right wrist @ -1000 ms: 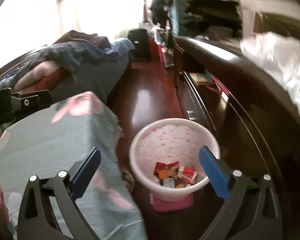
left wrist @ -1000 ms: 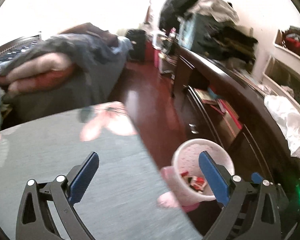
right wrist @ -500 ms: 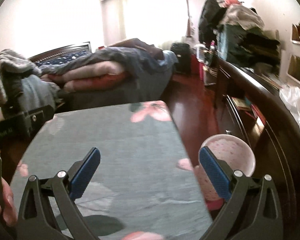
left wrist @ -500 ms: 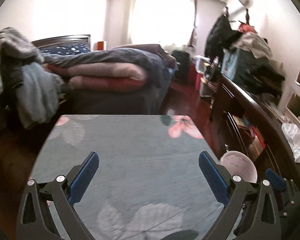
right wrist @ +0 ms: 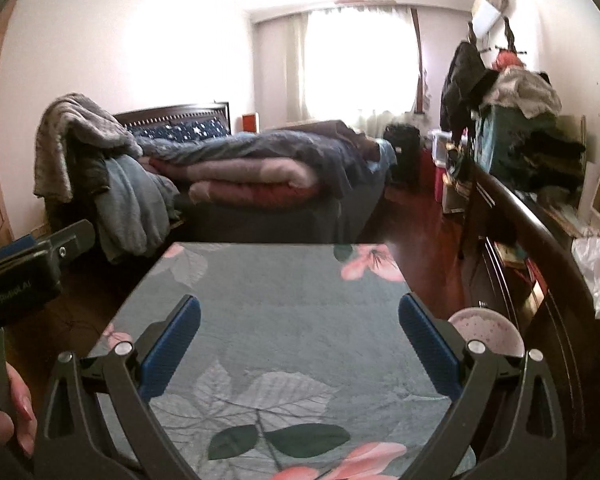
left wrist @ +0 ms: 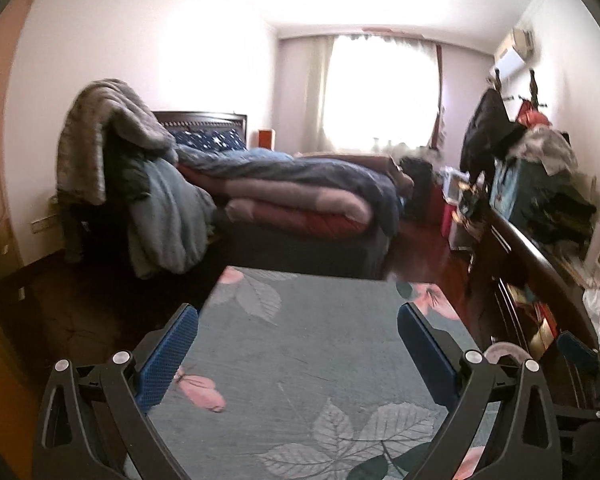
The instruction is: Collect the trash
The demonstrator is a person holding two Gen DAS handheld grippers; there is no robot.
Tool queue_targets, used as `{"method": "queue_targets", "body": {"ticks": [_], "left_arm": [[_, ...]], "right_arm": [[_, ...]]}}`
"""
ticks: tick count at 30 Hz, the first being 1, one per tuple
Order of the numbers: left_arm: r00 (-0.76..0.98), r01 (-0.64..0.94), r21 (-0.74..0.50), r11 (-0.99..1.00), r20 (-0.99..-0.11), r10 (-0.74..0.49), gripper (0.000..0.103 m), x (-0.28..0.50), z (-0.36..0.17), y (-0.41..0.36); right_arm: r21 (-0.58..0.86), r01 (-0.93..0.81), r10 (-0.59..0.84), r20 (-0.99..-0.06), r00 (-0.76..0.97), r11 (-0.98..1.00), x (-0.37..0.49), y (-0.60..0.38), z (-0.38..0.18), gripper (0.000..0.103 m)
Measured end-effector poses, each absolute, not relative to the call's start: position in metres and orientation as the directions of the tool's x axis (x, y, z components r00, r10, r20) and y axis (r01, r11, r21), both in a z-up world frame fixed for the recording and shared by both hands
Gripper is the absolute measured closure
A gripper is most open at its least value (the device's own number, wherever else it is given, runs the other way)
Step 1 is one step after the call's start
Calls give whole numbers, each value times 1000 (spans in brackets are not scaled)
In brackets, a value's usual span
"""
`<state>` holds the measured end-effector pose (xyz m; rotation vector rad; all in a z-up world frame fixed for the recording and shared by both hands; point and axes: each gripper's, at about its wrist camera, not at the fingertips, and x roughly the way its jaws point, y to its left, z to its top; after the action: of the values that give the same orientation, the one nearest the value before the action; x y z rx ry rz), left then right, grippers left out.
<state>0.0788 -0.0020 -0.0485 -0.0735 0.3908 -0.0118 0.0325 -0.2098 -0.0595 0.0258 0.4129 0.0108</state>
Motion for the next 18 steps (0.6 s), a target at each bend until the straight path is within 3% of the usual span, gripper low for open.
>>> {"method": "queue_targets", "body": {"ticks": [8,18], "left_arm": [[950,-53,-60,997,-309,32,4,41,-25,19],[981,-31,-111,993,-195,8,4,-3,7,32]], "right_arm": [[-2,-51,47,-318,947,999,-10,-185,-26,3],[-26,-66,58,-228,972,997,-43,-180,4,3]]}}
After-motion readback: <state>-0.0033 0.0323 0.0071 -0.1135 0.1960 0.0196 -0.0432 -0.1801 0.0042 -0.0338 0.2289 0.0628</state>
